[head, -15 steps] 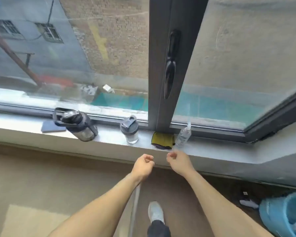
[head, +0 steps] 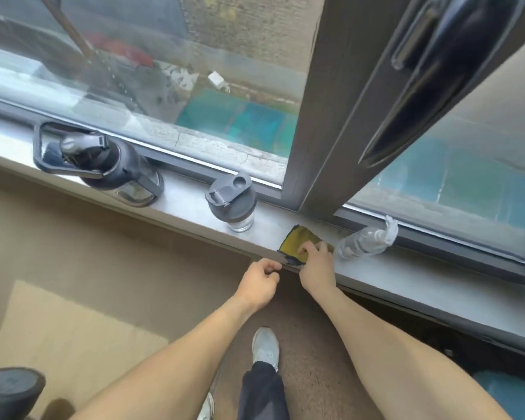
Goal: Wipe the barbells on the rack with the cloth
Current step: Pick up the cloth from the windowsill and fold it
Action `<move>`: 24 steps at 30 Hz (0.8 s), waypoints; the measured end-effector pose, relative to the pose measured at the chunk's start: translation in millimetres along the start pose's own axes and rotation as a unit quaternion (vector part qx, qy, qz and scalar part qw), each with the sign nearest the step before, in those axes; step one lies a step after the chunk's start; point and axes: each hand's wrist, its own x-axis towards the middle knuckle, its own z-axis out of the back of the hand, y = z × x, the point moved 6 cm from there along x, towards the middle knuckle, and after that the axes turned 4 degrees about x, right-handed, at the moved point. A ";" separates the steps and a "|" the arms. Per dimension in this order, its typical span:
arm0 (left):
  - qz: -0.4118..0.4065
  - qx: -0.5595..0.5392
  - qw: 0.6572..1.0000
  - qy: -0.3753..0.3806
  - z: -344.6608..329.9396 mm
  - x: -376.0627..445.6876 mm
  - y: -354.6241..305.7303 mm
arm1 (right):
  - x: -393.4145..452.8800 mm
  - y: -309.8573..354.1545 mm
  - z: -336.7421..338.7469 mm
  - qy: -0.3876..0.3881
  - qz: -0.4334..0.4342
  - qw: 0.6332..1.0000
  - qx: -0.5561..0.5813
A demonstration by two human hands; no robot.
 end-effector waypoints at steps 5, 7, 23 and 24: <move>-0.008 0.012 0.999 -0.037 30.9 -51.3 -0.2 | -51.9 50.1 -2.4 0.236 -0.074 0.932 0.265; -0.008 -0.001 0.999 -0.045 50.4 -81.4 1.4 | -84.5 80.8 6.0 0.265 -0.027 0.920 0.288; -0.032 -0.426 0.903 -0.035 176.1 -398.1 134.2 | -366.2 253.5 -22.3 0.287 0.073 0.926 0.236; -0.033 -0.458 0.888 -0.015 179.8 -422.1 148.6 | -396.5 270.0 -30.6 0.296 0.068 0.920 0.248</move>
